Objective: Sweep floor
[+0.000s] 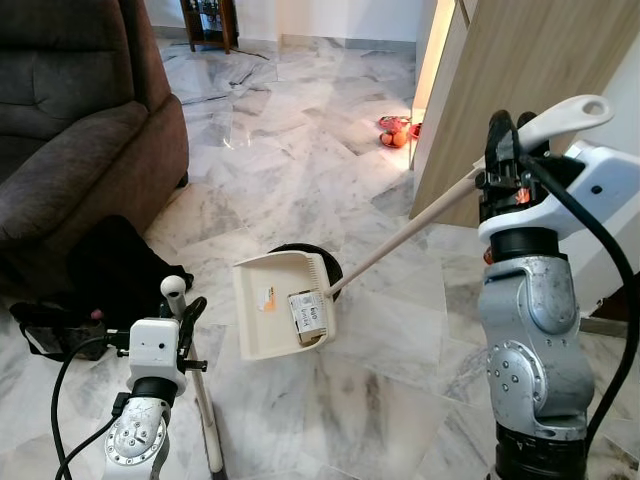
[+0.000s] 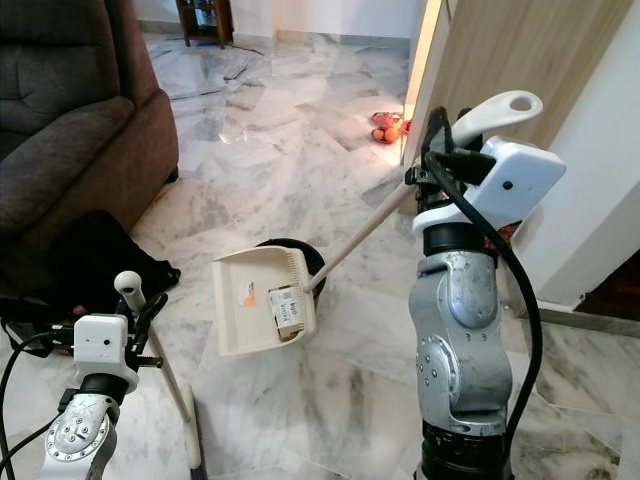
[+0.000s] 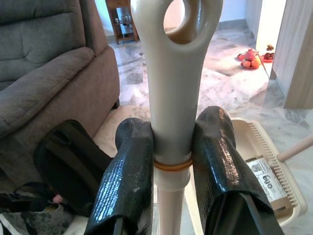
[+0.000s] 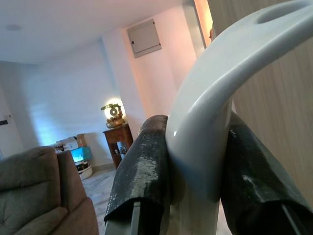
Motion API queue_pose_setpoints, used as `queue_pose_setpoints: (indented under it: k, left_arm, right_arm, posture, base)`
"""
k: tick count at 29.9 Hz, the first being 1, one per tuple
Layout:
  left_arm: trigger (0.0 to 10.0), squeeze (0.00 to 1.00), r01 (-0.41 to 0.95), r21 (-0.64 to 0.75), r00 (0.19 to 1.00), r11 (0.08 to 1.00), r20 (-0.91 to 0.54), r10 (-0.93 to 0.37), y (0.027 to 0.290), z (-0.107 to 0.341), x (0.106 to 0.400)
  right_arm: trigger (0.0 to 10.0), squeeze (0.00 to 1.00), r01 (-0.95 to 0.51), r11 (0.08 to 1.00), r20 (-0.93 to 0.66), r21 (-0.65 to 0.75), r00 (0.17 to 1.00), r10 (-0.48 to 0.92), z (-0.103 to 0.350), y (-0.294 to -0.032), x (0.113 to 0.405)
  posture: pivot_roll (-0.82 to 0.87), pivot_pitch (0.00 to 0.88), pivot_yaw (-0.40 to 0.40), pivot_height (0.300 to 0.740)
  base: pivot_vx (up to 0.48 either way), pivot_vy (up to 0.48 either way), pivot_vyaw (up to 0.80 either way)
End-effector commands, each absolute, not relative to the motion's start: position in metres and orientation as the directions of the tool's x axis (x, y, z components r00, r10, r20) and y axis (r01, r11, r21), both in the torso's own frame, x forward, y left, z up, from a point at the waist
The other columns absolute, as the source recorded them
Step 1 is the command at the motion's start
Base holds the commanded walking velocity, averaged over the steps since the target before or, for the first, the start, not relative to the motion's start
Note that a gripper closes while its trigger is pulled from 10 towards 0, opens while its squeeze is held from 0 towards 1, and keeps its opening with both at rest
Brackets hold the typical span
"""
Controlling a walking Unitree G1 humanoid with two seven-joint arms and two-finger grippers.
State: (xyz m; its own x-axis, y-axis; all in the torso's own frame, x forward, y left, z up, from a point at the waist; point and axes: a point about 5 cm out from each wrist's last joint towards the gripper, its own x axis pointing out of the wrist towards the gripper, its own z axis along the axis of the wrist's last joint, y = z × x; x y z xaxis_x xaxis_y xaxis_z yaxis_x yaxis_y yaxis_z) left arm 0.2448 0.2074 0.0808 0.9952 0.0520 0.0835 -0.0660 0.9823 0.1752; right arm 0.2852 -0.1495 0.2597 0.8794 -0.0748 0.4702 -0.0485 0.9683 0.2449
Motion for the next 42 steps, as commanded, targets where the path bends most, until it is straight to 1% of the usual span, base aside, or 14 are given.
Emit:
queue_pose_setpoints:
  k: [1,13,35,42]
  left_arm:
    - [10.0,0.00,-0.090,0.200,0.989,0.976,0.134,0.063,0.2121,0.0922,0.2449]
    - [10.0,0.00,-0.101,0.198,0.987,0.975,0.140,0.074,0.2119,0.0925,0.2437]
    - [10.0,0.00,-0.100,0.193,0.986,0.976,0.152,0.071,0.2099,0.0942,0.2454]
    - [10.0,0.00,-0.098,0.193,0.986,0.976,0.150,0.069,0.2100,0.0938,0.2455]
  right_arm:
    - [10.0,0.00,-0.070,0.963,0.516,0.262,0.853,-0.079,0.2711,-0.1482,0.2835]
    - [10.0,0.00,-0.075,0.963,0.500,0.257,0.864,-0.066,0.2664,-0.1467,0.2852]
    - [10.0,0.00,-0.093,0.968,0.514,0.233,0.857,-0.041,0.2689,-0.1448,0.2870]
    - [10.0,0.00,-0.105,0.967,0.513,0.234,0.858,-0.031,0.2678,-0.1423,0.2876]
  posture:
    - [0.09,0.092,0.005,0.740]
    - [0.09,0.092,0.004,0.740]
    - [0.10,0.055,0.000,0.740]
    - [0.10,0.050,0.000,0.740]
  base:
    - [0.251,0.000,0.00]
    - [0.285,0.000,0.00]
    - [0.307,0.000,0.00]
    - [0.290,0.000,0.44]
